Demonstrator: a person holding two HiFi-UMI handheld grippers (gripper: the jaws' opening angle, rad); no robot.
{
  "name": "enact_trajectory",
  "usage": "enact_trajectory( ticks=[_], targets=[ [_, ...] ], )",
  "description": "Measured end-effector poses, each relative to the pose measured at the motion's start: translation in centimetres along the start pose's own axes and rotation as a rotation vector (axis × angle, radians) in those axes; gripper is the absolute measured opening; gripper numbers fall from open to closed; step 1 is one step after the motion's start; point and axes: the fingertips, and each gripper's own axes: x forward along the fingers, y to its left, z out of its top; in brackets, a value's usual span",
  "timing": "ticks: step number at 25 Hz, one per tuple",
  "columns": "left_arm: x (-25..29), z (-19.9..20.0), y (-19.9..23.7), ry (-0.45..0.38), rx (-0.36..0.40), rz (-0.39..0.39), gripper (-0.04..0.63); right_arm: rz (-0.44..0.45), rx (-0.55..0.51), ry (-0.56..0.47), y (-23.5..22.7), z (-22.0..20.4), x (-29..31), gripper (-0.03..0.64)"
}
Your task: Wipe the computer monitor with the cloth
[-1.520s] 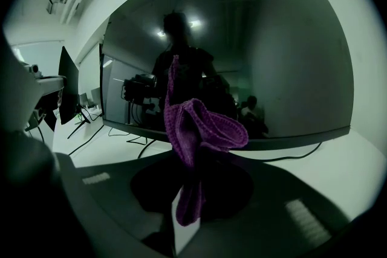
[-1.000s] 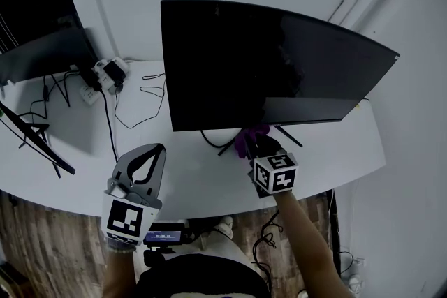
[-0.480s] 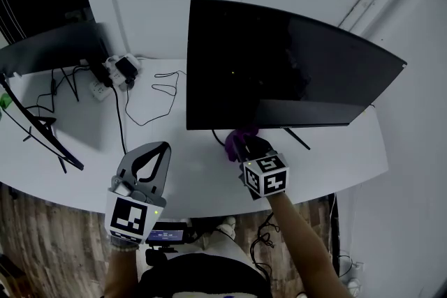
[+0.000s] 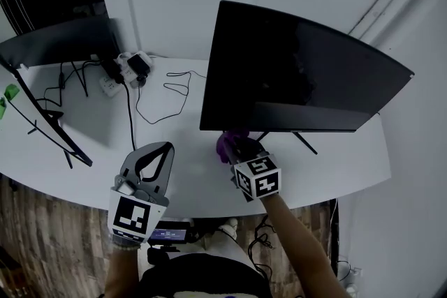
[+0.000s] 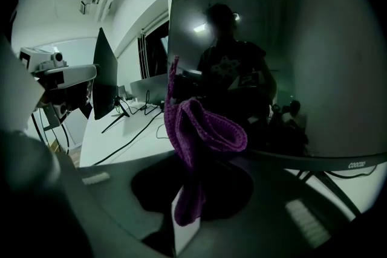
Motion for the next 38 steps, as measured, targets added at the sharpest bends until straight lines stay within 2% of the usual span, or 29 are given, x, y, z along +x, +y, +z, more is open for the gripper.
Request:
enact_trajectory(
  ticks=[14,27,38],
  targets=[
    [-2.0,-0.8,2.4,-0.002,-0.005,0.031,0.005,0.080,-0.067,0.026,6.1,1.1,3.5,0.060],
    [-3.8,-1.6,3.9,0.006,-0.025,0.087,0.005,0.166,-0.082,0.015,10.0,3.4,5.9,0.060],
    [-4.1,-1.1,4.1,-0.004,-0.031,0.111,0.005,0.131,-0.098,0.040,9.3,4.9,5.7,0.060]
  ],
)
